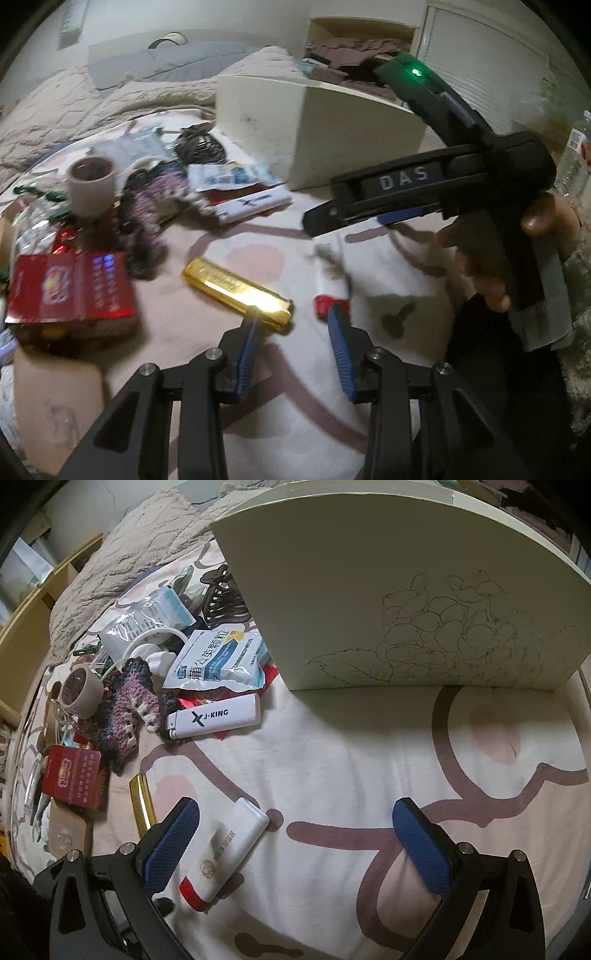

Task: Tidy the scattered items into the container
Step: 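Align left gripper over the gold lighter while right gripper centers on the white tube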

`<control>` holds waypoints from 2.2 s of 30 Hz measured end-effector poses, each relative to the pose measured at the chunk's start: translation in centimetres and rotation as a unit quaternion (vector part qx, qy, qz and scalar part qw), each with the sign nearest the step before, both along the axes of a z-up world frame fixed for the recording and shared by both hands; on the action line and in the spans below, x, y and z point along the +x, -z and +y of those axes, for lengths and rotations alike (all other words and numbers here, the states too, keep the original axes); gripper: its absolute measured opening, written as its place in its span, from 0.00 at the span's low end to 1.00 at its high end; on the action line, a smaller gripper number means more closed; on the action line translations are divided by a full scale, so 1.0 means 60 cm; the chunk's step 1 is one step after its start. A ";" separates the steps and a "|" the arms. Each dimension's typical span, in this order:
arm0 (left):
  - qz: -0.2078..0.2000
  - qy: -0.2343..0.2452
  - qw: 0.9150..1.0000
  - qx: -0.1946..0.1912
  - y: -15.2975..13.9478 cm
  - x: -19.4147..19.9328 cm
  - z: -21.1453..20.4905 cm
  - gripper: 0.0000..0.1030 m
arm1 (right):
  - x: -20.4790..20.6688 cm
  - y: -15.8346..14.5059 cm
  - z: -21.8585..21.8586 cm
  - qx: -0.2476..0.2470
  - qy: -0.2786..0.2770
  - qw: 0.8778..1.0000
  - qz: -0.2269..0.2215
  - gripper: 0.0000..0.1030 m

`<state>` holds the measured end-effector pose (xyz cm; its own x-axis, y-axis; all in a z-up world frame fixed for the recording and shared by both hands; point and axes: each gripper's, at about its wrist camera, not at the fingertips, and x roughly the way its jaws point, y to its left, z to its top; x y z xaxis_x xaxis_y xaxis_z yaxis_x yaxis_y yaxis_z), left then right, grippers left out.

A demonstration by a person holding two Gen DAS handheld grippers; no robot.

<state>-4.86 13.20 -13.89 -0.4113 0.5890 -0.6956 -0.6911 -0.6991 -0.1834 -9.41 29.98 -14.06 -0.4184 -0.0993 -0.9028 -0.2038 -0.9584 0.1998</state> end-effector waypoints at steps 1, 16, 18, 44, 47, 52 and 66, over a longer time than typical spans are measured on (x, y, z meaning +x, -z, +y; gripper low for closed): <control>-0.003 0.002 1.000 0.003 0.001 -0.002 0.003 0.36 | -0.001 0.000 0.001 -0.002 0.001 1.000 0.000 1.00; 0.028 -0.031 0.999 -0.017 -0.011 0.021 -0.030 0.71 | 0.027 -0.002 -0.037 0.040 -0.109 0.993 -0.028 1.00; 0.035 -0.039 0.999 -0.014 -0.017 0.017 -0.036 0.71 | 0.034 -0.001 -0.047 0.050 -0.122 0.991 -0.030 1.00; 0.030 -0.021 0.998 -0.043 -0.010 -0.042 -0.012 0.79 | -0.026 0.001 -0.013 -0.057 -0.115 0.992 -0.008 1.00; 0.023 -0.021 0.999 -0.037 -0.011 -0.058 -0.013 0.82 | -0.046 -0.003 0.012 -0.111 -0.093 0.989 0.009 1.00; 0.005 -0.004 1.000 -0.030 -0.009 -0.083 -0.002 0.82 | -0.063 0.004 -0.007 -0.160 -0.108 0.981 0.006 1.00; 0.009 0.084 0.994 -0.063 0.012 -0.089 0.027 0.82 | -0.008 0.005 0.020 -0.213 -0.155 0.965 -0.010 1.00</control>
<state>-10.19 14.81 -14.63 -0.3278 0.5591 -0.7616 -0.8029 -0.5896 -0.0873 -9.88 31.19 -14.33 -0.2915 -0.5806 -0.7602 0.0721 -0.8058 0.5878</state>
